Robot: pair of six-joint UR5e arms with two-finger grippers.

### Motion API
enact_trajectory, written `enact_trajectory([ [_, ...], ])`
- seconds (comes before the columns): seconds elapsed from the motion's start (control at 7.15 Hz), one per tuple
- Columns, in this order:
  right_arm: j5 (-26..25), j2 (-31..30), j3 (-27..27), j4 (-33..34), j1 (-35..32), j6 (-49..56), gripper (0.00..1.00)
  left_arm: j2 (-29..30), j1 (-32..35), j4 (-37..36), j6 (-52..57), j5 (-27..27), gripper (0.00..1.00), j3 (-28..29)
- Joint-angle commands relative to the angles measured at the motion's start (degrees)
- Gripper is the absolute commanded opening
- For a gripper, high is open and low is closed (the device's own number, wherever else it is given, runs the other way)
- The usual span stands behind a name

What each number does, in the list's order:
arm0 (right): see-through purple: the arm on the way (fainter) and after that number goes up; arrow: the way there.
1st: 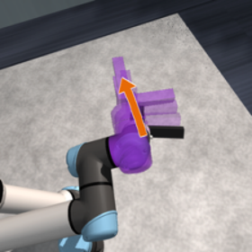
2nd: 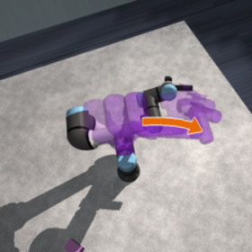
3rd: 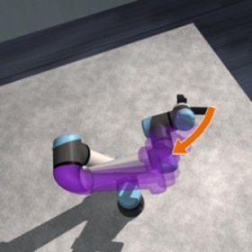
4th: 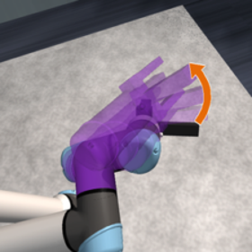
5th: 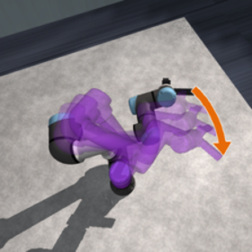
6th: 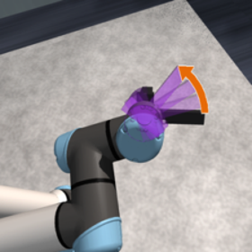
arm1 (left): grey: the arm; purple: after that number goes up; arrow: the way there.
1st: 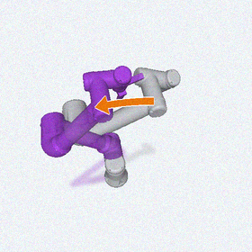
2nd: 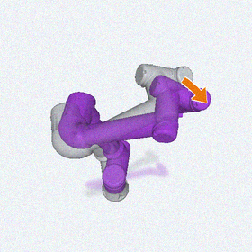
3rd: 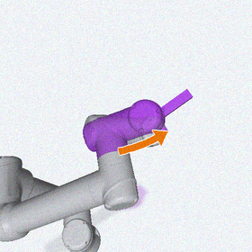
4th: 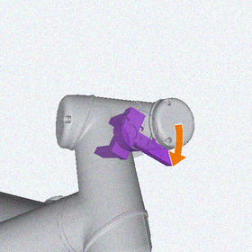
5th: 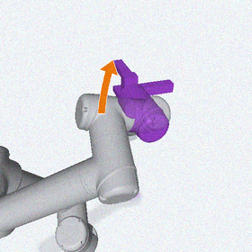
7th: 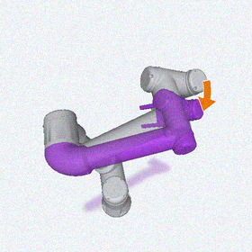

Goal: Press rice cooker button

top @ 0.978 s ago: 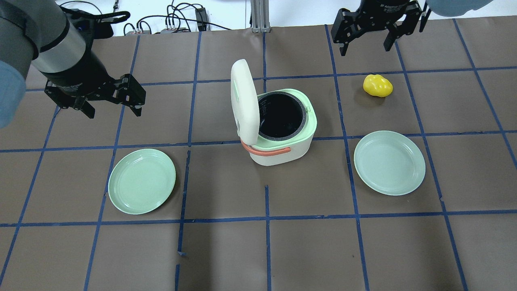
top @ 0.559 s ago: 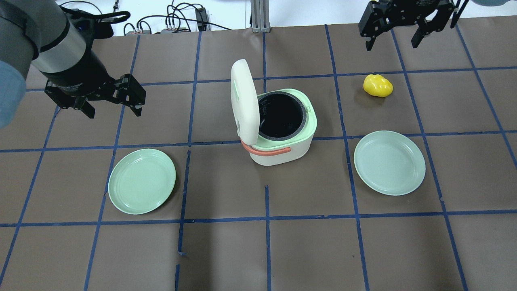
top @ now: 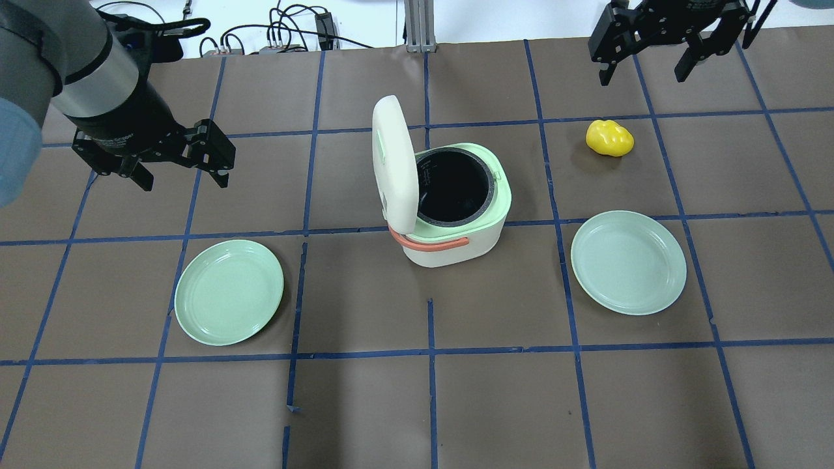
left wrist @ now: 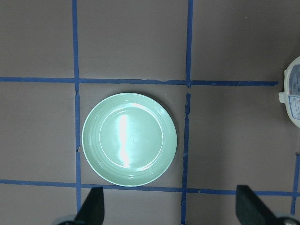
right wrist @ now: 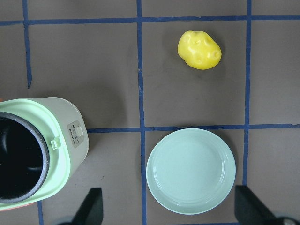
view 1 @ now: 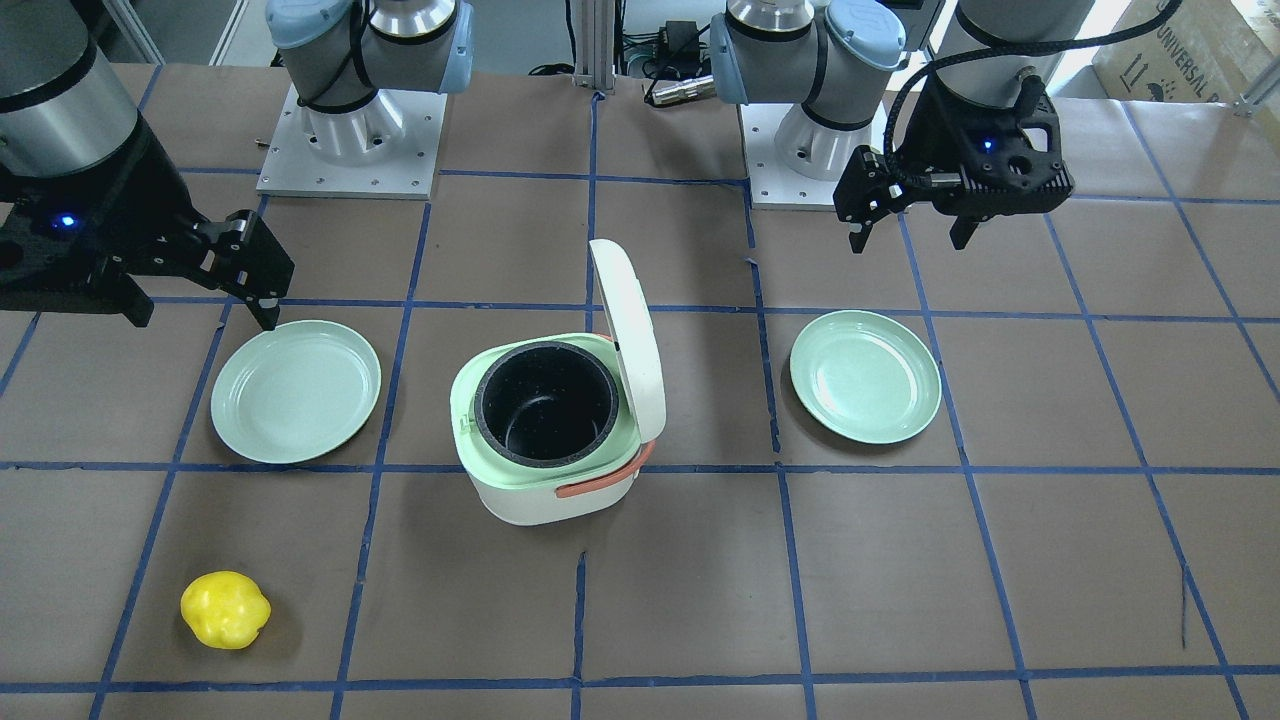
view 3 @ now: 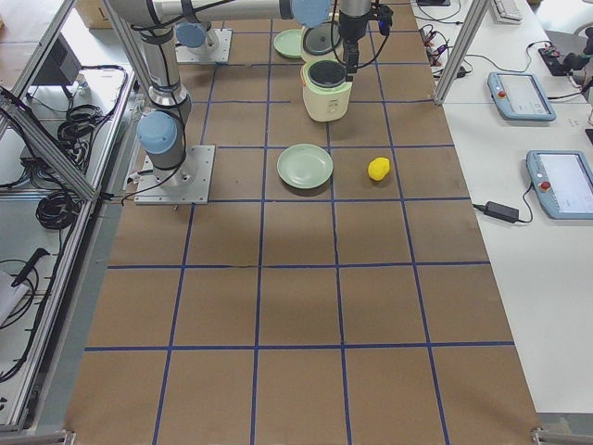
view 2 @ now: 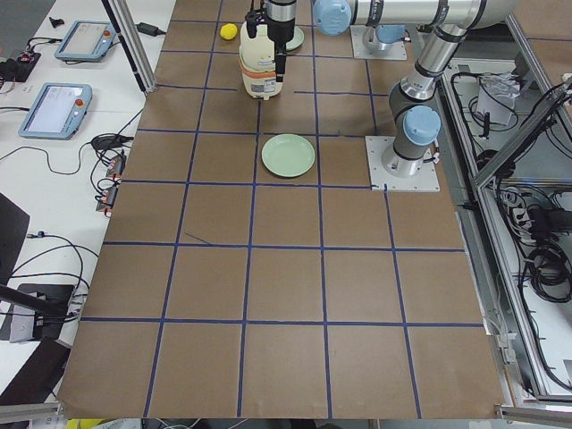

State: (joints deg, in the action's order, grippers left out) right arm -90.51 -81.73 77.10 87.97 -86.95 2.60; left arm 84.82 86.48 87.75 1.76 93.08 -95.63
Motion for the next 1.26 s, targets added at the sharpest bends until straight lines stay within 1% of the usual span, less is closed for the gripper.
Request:
enact_trajectory([
  [0.0,0.16,-2.72,2.51,0.01,-0.32,0.3,1.0,0.0,0.0,-0.04,0.0,0.0,1.0,0.0],
  [0.28,0.34,-2.99,3.67,0.01,-0.32,1.26,1.0,0.0,0.0,-0.04,-0.09,0.0,1.0,0.0],
  [1.12,-0.63,-2.47,3.67,-0.08,-0.32,1.18,1.0,0.0,0.0,-0.04,0.0,0.0,1.0,0.0],
])
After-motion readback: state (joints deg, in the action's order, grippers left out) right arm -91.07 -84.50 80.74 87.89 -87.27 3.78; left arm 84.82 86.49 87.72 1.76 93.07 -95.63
